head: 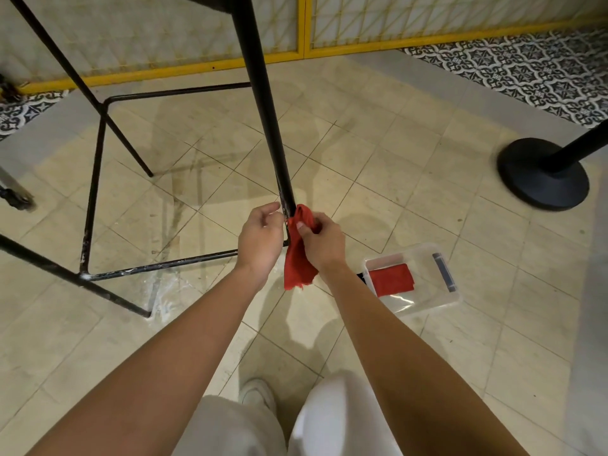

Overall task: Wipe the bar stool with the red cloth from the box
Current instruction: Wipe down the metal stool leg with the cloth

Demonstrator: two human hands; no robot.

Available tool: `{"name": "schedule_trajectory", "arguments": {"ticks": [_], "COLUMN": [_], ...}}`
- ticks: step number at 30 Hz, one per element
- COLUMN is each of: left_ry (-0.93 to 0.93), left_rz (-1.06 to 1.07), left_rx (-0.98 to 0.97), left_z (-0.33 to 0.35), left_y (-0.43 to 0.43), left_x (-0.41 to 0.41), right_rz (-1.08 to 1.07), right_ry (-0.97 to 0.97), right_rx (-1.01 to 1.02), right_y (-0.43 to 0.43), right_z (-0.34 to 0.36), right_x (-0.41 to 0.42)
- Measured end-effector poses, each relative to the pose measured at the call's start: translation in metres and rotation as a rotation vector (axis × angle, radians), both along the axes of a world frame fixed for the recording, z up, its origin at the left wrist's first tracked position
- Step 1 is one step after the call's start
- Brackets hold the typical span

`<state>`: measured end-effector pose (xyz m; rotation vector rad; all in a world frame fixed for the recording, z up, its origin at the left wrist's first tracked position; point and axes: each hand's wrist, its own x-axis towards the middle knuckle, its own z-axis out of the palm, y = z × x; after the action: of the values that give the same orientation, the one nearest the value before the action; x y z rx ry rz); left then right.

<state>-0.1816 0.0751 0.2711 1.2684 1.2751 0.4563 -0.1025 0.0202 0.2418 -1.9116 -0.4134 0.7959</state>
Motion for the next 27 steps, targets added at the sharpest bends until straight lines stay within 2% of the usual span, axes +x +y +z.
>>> {"name": "schedule_trajectory", "arguments": {"ticks": [2, 5, 7, 9, 11, 13, 16, 20, 24, 27], "left_ry": [0.013, -0.011, -0.089, -0.145, -0.119, -0.135, -0.221, -0.297, -0.106, 0.027], "left_rz": [0.003, -0.047, -0.025, 0.069, 0.09, 0.107, 0.219, 0.276, 0.196, 0.162], "left_rx": [-0.054, -0.209, -0.284, -0.255, -0.153, -0.085, -0.071, -0.02, 0.029, -0.139], "left_z": [0.002, 0.01, 0.012, 0.01, 0.009, 0.013, 0.025, 0.03, 0.013, -0.001], "left_y": [-0.005, -0.02, -0.031, -0.034, -0.032, -0.027, -0.016, -0.007, -0.016, -0.011], "left_x": [-0.005, -0.012, -0.016, -0.02, -0.024, -0.025, -0.016, 0.005, 0.02, 0.017], "right_rz": [-0.018, -0.048, 0.004, 0.035, 0.069, 0.11, 0.044, -0.018, 0.151, 0.199], "right_ry": [0.051, 0.22, 0.248, 0.329, 0.382, 0.345, 0.274, 0.018, -0.081, -0.139], "right_rx": [-0.056, 0.045, 0.078, 0.086, 0.061, 0.052, 0.093, 0.083, 0.066, 0.05], "right_y": [-0.005, -0.015, -0.021, -0.025, -0.027, -0.026, -0.019, -0.01, 0.002, 0.007], "right_z": [0.005, 0.019, 0.028, 0.042, 0.057, 0.07, 0.085, 0.084, 0.082, 0.077], "right_x": [-0.003, -0.018, -0.027, -0.032, -0.03, -0.024, -0.009, 0.014, 0.019, 0.02]}}
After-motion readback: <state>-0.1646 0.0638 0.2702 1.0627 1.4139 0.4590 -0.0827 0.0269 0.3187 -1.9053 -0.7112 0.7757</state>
